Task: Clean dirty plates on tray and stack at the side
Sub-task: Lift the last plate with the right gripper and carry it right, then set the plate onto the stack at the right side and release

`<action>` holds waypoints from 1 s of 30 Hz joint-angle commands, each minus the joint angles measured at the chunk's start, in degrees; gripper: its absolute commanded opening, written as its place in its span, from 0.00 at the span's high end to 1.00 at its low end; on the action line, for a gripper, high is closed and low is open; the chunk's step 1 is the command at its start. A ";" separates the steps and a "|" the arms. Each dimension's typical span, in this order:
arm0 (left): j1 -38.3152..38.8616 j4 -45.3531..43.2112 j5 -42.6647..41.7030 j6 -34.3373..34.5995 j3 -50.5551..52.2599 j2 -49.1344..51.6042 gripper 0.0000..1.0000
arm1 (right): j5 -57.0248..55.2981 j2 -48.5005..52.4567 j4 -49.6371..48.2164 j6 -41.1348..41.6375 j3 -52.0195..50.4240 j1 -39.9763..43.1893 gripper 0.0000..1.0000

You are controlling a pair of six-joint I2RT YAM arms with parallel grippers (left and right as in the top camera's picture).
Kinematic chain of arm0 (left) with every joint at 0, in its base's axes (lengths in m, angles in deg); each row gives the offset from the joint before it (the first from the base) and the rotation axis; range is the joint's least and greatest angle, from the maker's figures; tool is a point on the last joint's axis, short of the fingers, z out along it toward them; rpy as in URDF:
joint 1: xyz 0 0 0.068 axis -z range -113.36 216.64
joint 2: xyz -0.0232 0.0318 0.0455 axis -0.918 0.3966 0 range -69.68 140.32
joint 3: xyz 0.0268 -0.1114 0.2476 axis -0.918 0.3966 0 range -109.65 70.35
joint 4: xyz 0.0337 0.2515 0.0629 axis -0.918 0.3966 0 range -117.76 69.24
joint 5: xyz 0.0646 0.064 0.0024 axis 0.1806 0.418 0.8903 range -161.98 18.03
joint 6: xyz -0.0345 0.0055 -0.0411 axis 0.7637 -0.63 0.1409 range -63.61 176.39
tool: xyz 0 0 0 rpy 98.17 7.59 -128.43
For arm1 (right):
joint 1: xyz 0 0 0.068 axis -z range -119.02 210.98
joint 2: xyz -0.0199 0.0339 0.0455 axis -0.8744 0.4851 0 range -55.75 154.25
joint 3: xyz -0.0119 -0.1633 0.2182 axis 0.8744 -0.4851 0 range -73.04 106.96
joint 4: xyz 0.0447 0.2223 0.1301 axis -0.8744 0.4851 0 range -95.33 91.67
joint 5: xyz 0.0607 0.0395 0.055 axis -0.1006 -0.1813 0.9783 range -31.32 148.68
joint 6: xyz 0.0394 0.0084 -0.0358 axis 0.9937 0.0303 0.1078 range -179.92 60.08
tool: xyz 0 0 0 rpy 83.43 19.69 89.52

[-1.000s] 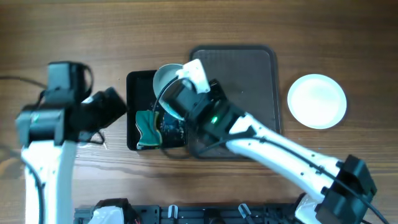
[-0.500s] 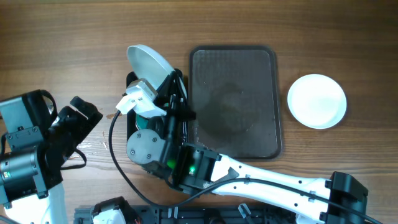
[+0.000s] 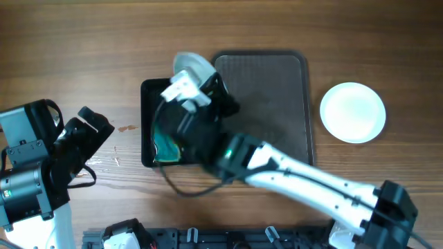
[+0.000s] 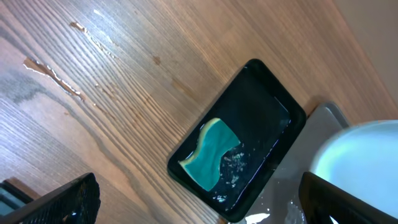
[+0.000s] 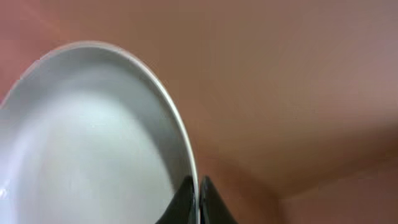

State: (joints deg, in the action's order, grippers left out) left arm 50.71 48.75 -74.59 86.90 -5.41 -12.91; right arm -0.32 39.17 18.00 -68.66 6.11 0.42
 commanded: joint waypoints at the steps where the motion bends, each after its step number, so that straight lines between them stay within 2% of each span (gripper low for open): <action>1: -0.50 -0.13 0.79 -0.48 -0.31 0.09 0.00 | 58.82 -3.04 4.50 25.44 0.00 11.56 0.96; 2: -0.50 -0.13 0.79 -0.50 -0.31 0.09 0.00 | 72.70 -5.27 3.85 25.40 0.00 16.31 0.96; 3: -0.50 -0.13 0.79 -0.50 -0.31 0.09 0.00 | 79.06 -7.93 3.74 26.84 0.00 20.72 0.96; 4: -0.50 -0.13 0.79 -0.50 -0.31 0.09 0.00 | 80.04 -13.09 5.55 30.60 0.00 27.02 0.96; 5: -0.50 -0.13 0.79 -0.50 -0.31 0.09 0.00 | 78.62 -18.34 7.69 30.67 0.00 31.93 0.96; 7: -0.50 -0.13 0.79 -0.50 -0.31 0.09 0.00 | 72.24 -26.12 12.59 32.54 0.00 36.74 0.96; 9: -0.50 -0.13 0.79 -0.48 -0.31 0.09 0.00 | 63.04 -33.53 22.64 37.05 -0.02 42.32 0.96; 10: -0.50 -0.13 0.79 -0.50 -0.31 0.09 0.00 | 59.80 -36.02 28.33 36.11 -0.02 47.54 0.96; 11: -0.50 -0.13 0.79 -0.50 -0.31 0.09 0.00 | 58.82 -36.41 31.23 35.67 -0.04 51.36 0.96; 12: -0.50 -0.13 0.79 -0.50 -0.31 0.09 0.00 | 59.08 -35.47 34.36 34.49 -0.83 59.69 0.96; 14: -0.50 -0.13 0.79 -0.50 -0.31 0.09 0.00 | 61.53 -32.46 34.21 34.21 -3.74 69.94 0.96; 16: -0.50 -0.11 0.79 -0.50 -0.31 0.09 0.00 | 69.48 -22.99 30.23 33.79 -7.87 84.32 0.96; 18: -0.50 -0.13 0.79 -0.50 -0.31 0.09 0.00 | 79.30 -10.32 26.82 31.17 -8.41 92.45 0.96; 22: -0.48 -0.13 0.79 -0.50 -0.31 0.09 0.00 | 75.25 7.23 26.25 28.22 -8.41 93.50 0.96; 24: -0.50 -0.13 0.79 -0.48 -0.31 0.09 0.00 | 72.61 8.50 26.38 29.40 -8.41 93.53 0.95; 25: -0.50 -0.13 0.79 -0.50 -0.31 0.09 0.00 | 68.39 8.22 26.88 31.82 -8.41 93.53 0.92; 26: -0.50 -0.13 0.79 -0.50 -0.31 0.09 0.00 | 65.85 7.87 27.82 33.55 -8.39 93.70 0.82; 27: -0.50 -0.13 0.79 -0.48 -0.31 0.09 0.00 | 66.12 6.84 29.14 33.31 -8.39 94.18 0.66; 29: -0.50 -0.13 0.79 -0.50 -0.31 0.09 0.00 | 69.05 2.43 30.95 29.05 -8.39 93.92 0.57; 30: -0.50 -0.13 0.79 -0.50 -0.31 0.09 0.00 | 75.63 -2.21 31.85 25.14 -8.39 93.26 0.55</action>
State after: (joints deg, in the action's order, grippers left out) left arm 50.71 48.75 -74.59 86.90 -5.41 -12.88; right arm 68.70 45.51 48.78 -37.71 -2.46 94.30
